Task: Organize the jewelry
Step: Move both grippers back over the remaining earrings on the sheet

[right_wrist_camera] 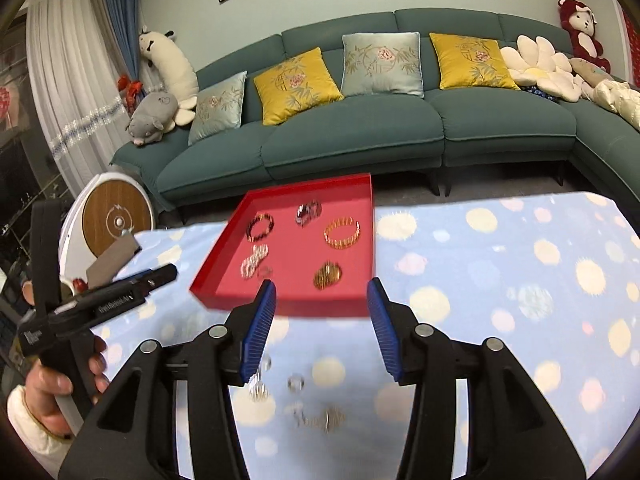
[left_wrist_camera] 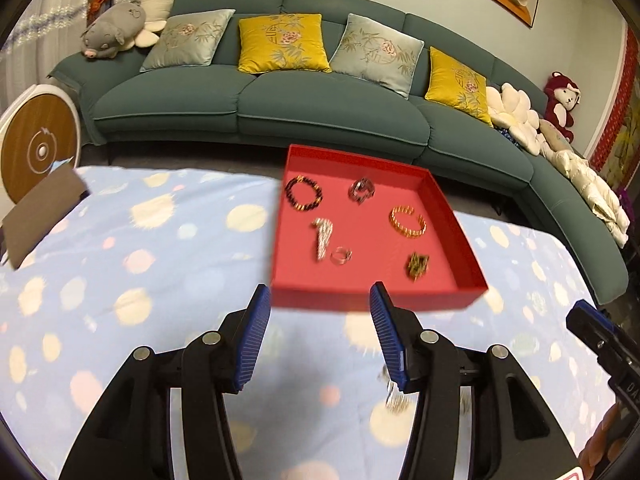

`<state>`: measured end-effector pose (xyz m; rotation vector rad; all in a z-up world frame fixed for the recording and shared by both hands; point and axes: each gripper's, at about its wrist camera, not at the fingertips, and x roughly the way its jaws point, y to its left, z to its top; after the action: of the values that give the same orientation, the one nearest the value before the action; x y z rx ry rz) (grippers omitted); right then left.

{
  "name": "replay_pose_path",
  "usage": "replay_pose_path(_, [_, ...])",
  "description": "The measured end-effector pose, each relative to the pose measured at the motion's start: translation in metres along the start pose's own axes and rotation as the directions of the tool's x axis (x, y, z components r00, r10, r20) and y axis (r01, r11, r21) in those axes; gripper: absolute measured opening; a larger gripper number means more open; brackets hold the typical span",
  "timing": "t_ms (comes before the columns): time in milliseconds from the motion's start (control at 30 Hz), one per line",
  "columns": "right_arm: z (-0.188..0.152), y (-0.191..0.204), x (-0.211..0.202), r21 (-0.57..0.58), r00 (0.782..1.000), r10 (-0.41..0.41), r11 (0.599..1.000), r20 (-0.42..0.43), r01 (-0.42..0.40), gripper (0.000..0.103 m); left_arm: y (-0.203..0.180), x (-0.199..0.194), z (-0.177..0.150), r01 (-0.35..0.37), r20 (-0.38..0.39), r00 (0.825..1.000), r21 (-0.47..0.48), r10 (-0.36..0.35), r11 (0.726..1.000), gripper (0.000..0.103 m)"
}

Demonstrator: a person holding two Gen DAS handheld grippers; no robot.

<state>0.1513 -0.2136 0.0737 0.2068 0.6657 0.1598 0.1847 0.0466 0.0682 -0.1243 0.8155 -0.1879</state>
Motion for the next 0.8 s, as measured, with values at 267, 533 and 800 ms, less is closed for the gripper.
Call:
replay_pose_path(267, [-0.069, 0.007, -0.013, -0.015, 0.994, -0.003, 1.000, -0.111, 0.001, 0.046, -0.003, -0.017, -0.062, 0.010, -0.078, 0.997, -0.020, -0.011, 1.000, 0.049])
replay_pose_path(533, [-0.096, 0.004, 0.016, -0.039, 0.981, -0.028, 0.999, -0.192, 0.021, 0.046, -0.011, 0.008, -0.085, 0.019, -0.124, 0.992, -0.012, -0.021, 1.000, 0.049])
replay_pose_path(800, [-0.109, 0.005, 0.044, -0.070, 0.970, -0.052, 0.997, -0.239, 0.036, 0.046, -0.015, 0.020, -0.087, 0.032, -0.146, 0.989, -0.011, -0.034, 0.999, 0.049])
